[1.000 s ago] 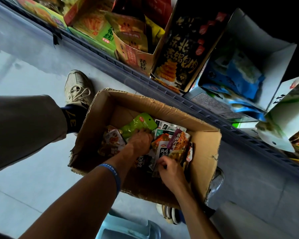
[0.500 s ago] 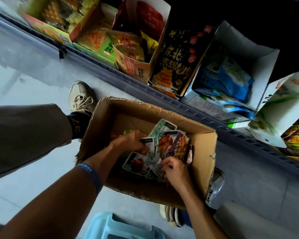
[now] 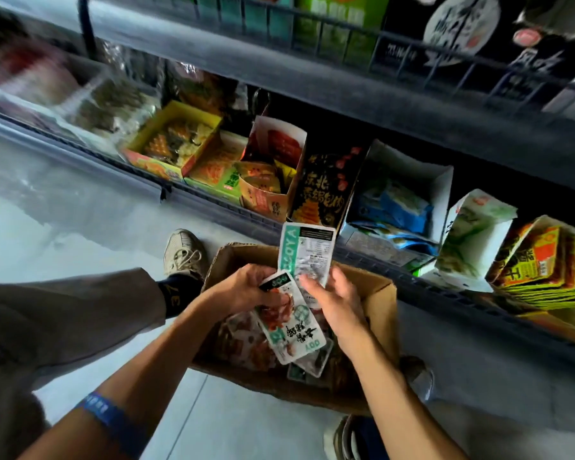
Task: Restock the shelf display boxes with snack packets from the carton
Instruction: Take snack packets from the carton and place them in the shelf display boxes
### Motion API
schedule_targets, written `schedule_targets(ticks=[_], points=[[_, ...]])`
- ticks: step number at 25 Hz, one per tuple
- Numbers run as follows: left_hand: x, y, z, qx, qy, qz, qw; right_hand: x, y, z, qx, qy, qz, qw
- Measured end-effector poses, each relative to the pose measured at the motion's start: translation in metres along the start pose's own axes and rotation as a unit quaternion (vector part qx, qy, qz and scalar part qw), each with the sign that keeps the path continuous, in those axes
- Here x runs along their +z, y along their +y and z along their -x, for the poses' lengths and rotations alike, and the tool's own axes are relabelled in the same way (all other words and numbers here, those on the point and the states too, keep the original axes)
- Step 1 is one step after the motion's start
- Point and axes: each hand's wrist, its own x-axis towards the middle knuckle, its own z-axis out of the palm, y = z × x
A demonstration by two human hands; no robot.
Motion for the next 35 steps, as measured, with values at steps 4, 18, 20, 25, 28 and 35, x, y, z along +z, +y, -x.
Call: schedule_targets(ticks=[4, 18, 20, 25, 28, 35], points=[[0.009, 0.030, 0.021, 0.031, 0.063, 0.065, 0.995, -0.019, -0.045, 0.012, -0.093, 0.133, -0.095, 0.982], [0.060, 0.071, 0.039, 0.068, 0.041, 0.460, 0.884, -0.037, -0.075, 0.057, -0.219, -0.076, -0.238, 0.943], [0.065, 0.073, 0.039, 0.126, 0.027, 0.459, 0.879, -0.036, -0.084, 0.062, -0.195, -0.076, -0.249, 0.946], [0.077, 0.094, 0.045, 0.215, 0.097, 0.366, 0.900, -0.021, -0.101, 0.068, -0.131, 0.170, -0.105, 0.971], [0.071, 0.096, 0.052, 0.197, 0.033, 0.358, 0.912, -0.029, -0.107, 0.069, -0.073, 0.141, -0.238, 0.958], [0.051, 0.109, 0.055, 0.151, 0.055, 0.401, 0.902, -0.071, -0.104, 0.063, -0.016, 0.110, -0.355, 0.928]])
